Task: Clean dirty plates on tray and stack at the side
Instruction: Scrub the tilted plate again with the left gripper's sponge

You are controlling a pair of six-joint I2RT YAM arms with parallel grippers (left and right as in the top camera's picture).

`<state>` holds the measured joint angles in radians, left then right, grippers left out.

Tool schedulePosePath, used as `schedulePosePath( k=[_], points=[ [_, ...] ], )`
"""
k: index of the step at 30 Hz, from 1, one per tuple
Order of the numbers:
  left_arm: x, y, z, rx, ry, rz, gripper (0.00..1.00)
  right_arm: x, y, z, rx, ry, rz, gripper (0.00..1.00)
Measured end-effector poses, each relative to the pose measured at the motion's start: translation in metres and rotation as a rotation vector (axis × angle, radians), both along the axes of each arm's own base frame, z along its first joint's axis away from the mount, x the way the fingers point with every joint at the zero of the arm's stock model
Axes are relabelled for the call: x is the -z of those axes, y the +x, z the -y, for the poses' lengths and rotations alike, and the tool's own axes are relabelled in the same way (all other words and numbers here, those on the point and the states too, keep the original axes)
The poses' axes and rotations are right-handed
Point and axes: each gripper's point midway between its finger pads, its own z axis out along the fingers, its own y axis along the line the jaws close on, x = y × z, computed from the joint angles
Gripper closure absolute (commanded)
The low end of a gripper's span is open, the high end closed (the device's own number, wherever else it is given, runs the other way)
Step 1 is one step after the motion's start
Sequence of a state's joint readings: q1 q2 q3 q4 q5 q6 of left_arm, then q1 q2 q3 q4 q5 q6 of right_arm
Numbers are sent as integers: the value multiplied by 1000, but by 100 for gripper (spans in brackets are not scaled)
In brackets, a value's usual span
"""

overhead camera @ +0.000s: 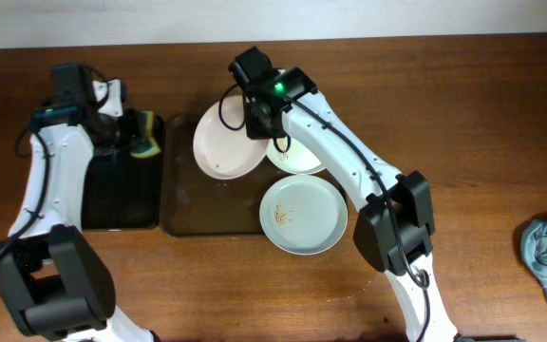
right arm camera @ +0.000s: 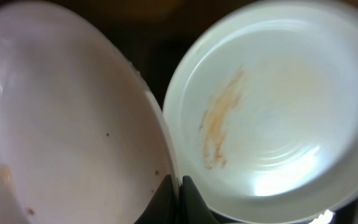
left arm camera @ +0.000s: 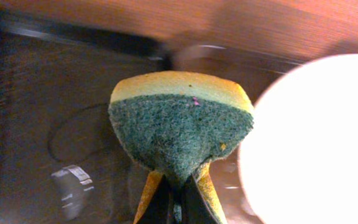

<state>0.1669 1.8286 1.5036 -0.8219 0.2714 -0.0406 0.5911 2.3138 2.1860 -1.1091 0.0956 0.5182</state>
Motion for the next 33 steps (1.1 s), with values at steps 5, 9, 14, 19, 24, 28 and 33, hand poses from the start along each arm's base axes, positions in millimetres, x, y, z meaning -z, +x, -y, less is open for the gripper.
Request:
schedulePosePath(
  k=[5,9,14,19,24,28,33],
  points=[
    [-3,6,78,169,-75,29,100,61,-10,-22,3,130,-61,96],
    [66,-22,95,123,-131,-216,99,59,1,-30,18,176,-19,96],
    [91,-38,86,46,-86,-319,99,58,1,-30,23,178,-20,96],
    [118,-13,87,41,62,-189,100,59,3,-26,39,171,-19,96],
    [118,-20,108,112,278,-166,100,60,8,-16,60,146,-9,96],
    [116,-6,100,75,296,-108,100,63,-2,-17,53,158,-55,96],
    [91,27,95,35,-41,-93,100,76,-30,-23,43,191,-199,96]
  ],
)
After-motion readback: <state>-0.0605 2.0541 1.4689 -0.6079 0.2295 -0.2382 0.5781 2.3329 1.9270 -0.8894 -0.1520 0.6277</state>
